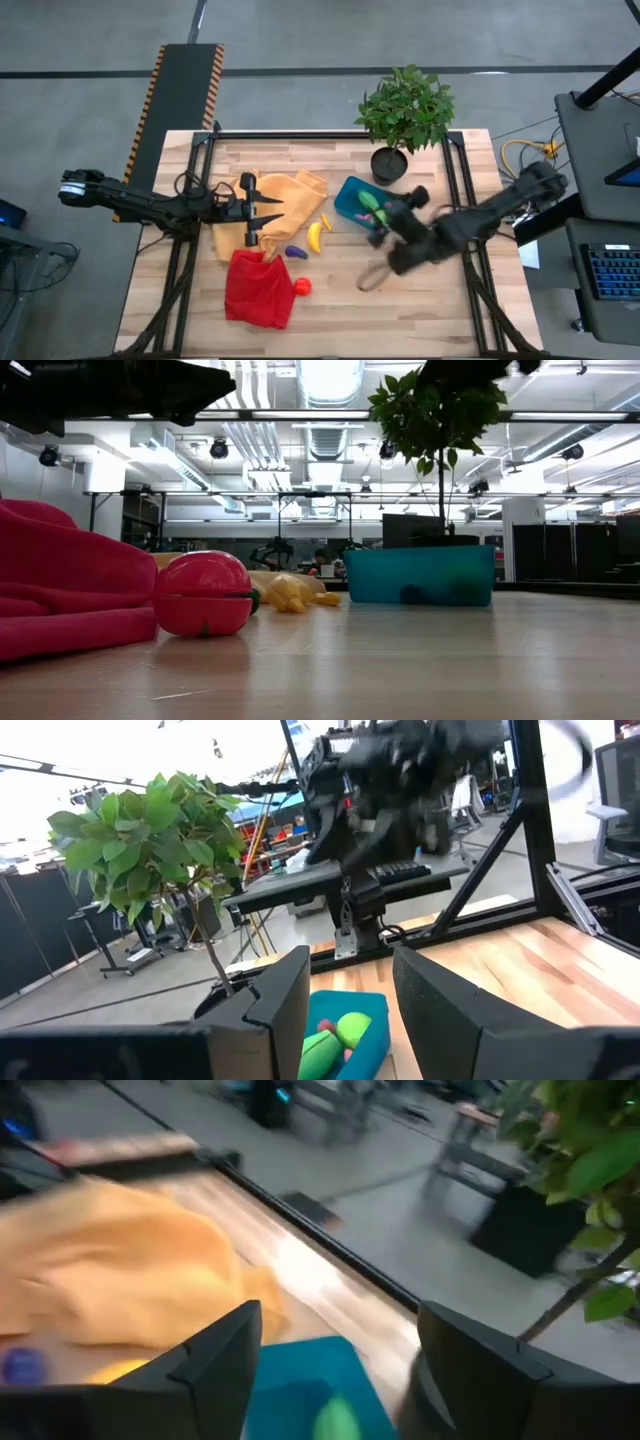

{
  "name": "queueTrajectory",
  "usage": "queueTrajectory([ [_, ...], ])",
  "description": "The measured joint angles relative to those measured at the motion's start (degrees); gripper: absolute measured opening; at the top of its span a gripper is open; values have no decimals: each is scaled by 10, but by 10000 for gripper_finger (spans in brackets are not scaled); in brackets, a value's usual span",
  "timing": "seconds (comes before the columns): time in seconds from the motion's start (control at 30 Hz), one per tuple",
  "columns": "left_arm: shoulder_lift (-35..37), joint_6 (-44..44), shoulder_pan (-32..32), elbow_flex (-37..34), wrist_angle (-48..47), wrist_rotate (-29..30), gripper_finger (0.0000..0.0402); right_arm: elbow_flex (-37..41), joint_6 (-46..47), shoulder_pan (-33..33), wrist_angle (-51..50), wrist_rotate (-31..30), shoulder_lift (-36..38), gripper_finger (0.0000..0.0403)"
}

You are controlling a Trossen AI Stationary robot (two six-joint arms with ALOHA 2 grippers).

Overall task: Pick and placing Produce into tupperware
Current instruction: Put the yellow banana into the blue bin

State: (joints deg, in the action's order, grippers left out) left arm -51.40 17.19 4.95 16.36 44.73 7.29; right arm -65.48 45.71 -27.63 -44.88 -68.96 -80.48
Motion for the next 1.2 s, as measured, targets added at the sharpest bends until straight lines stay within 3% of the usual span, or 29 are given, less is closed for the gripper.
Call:
queueTrajectory([
  [0.13,0,0,0,0,-2,0,132,40,-39,-75,50,1,66,255],
  [0.3,0,0,0,0,-2,0,132,121,-182,-127,211,74,116,247],
  [0.4,0,0,0,0,-2,0,132,184,-312,-125,390,187,136,242],
  [0.5,0,0,0,0,-2,0,132,257,-442,-100,607,381,150,236],
  [0.6,0,0,0,0,-2,0,132,327,-503,-57,754,556,164,227],
  [0.83,0,0,0,0,-2,1,132,459,-450,67,792,602,220,214],
  [0.93,0,0,0,-2,-3,3,132,504,-451,118,851,636,242,211],
  [1.07,0,1,0,-2,-3,5,132,543,-471,180,912,693,267,210],
  [1.2,0,2,-1,-2,-3,7,132,553,-473,217,911,702,288,210],
])
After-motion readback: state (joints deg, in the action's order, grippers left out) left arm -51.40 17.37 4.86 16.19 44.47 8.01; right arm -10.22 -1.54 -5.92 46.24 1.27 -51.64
